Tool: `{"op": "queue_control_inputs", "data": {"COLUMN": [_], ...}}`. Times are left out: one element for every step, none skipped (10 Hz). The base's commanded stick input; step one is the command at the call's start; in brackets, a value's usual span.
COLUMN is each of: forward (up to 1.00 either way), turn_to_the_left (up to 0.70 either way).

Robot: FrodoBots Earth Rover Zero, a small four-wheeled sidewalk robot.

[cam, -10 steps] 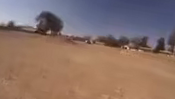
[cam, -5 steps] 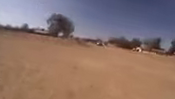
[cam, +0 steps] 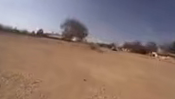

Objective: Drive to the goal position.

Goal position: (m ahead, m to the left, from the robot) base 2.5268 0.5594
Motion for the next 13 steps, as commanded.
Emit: {"op": "queue_control_inputs", "data": {"forward": [1.0, 1.0, 1.0, 1.0, 1.0, 1.0, 1.0, 1.0, 1.0, 1.0, 1.0, 1.0, 1.0], "turn_to_the_left": [0.27, 0.27, 0.27, 0.27, 0.27, 0.27, 0.27, 0.27, 0.27, 0.27, 0.27, 0.27, 0.27]}}
